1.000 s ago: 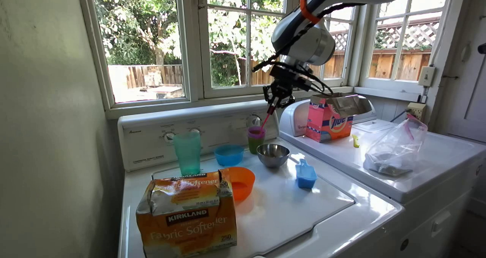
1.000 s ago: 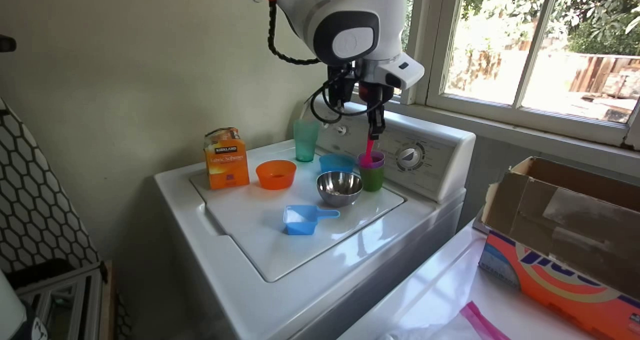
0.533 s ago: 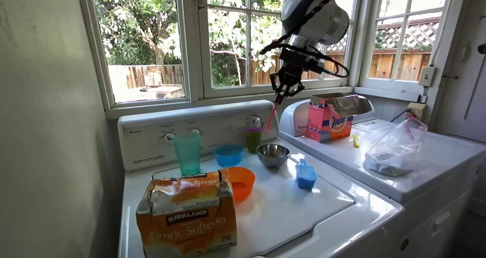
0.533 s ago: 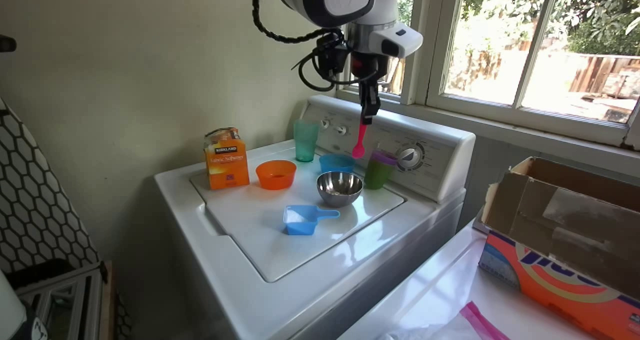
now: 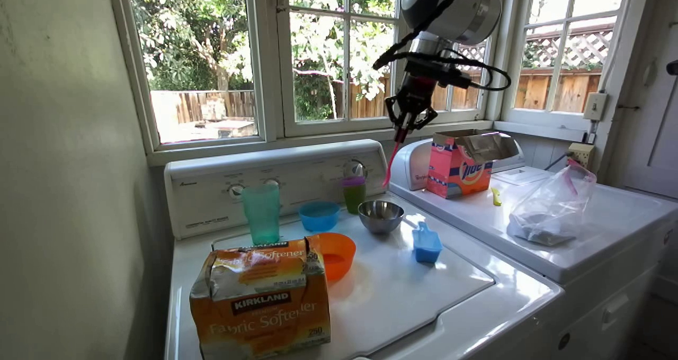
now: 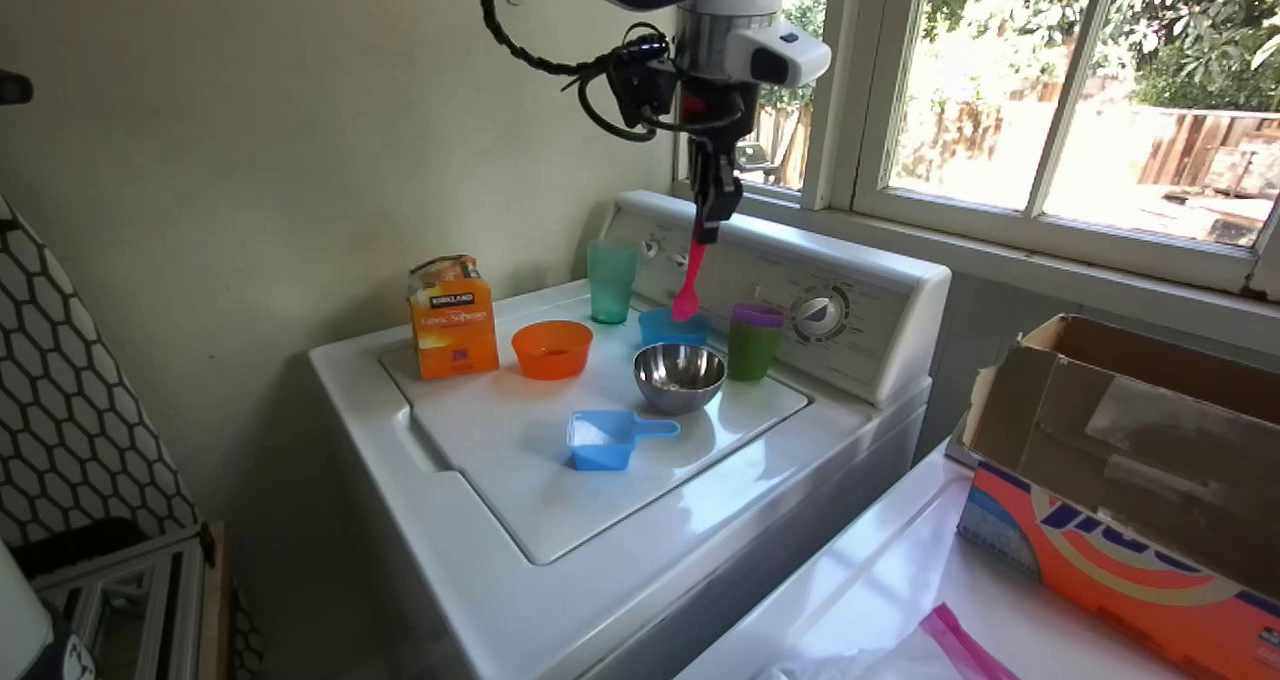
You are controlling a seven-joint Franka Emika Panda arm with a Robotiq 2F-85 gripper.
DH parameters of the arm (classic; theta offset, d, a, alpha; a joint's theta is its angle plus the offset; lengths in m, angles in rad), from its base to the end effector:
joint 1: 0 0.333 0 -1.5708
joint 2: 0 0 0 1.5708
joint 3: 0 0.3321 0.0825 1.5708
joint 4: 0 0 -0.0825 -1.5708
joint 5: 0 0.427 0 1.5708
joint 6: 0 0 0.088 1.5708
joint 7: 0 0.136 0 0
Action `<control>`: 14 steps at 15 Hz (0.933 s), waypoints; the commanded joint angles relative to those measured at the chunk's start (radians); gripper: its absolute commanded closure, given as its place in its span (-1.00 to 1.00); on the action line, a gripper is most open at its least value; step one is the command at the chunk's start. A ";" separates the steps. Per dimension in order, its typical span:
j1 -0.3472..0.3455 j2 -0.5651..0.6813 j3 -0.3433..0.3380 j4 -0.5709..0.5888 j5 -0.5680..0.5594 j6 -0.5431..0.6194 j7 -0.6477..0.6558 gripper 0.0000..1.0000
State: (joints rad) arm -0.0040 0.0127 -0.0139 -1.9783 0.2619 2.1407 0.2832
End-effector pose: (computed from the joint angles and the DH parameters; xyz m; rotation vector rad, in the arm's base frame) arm 0.6187 0.0063 0.4459 -2.8233 0.6112 -0.1700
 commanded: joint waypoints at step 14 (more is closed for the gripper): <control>-0.060 -0.045 -0.079 -0.140 0.174 0.107 -0.577 0.77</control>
State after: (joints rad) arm -0.0605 -0.0325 -0.0957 -2.1205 0.4379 2.2500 -0.2953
